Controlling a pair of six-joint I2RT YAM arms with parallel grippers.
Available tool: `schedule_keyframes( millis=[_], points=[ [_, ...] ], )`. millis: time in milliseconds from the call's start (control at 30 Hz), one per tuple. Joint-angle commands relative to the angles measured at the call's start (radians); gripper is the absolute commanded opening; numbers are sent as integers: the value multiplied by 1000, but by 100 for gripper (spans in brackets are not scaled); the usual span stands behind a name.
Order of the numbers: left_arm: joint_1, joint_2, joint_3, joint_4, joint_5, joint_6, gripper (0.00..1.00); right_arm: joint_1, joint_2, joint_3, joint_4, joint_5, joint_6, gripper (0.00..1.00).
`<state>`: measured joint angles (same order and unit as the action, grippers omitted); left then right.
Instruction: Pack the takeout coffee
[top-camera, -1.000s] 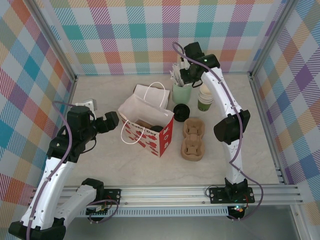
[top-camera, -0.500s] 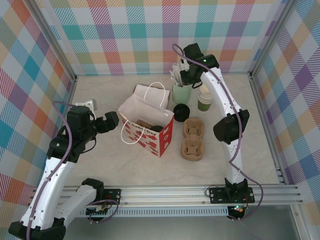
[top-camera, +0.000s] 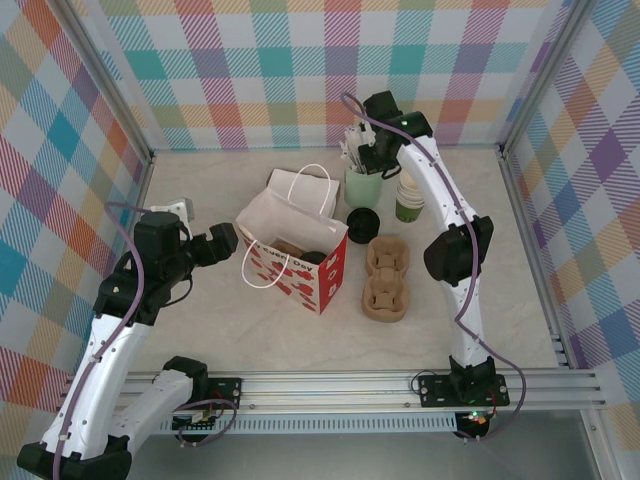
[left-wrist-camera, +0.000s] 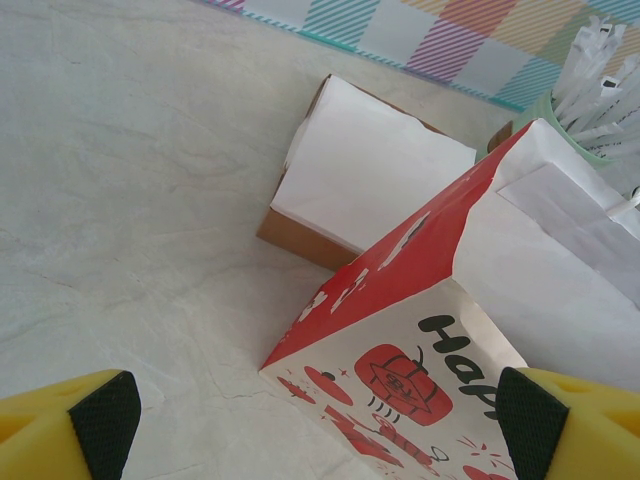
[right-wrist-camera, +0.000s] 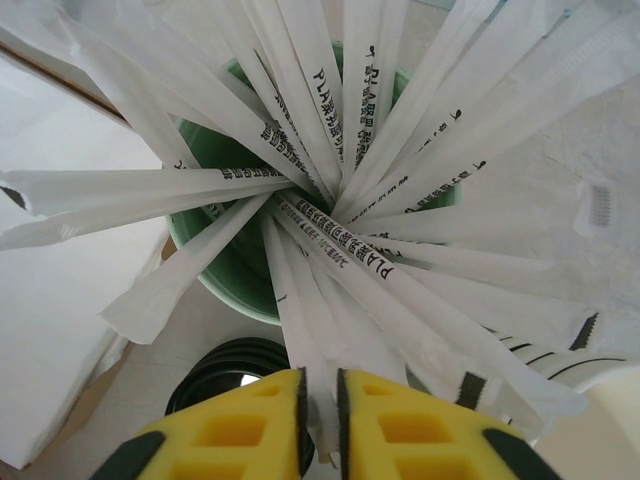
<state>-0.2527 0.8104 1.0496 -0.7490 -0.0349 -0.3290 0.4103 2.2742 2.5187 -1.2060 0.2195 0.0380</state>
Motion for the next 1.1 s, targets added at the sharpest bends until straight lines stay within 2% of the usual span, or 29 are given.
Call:
schedule_keyframes(
  millis=[0,133,467,733,867,1067],
  points=[
    [-1,-7,-6,26,10,-11,94,5,1,2,-6,-8,2,14],
    [-1,-7,-5,26,10,-10,94,7,-16,5,-7,-8,1,8],
    [-1,-8,-3,30,14,-13,94,7,-116,65,-51,-6,-28,7],
    [-1,-19,4,38,16,-5,94,7,-265,57,-130,-39,-39,7],
    [-1,-24,9,47,12,-2,94,7,-389,-21,-133,-71,-38,7],
    [-1,-12,27,53,16,-1,94,7,-547,-178,-33,-86,-45,7]
  ],
)
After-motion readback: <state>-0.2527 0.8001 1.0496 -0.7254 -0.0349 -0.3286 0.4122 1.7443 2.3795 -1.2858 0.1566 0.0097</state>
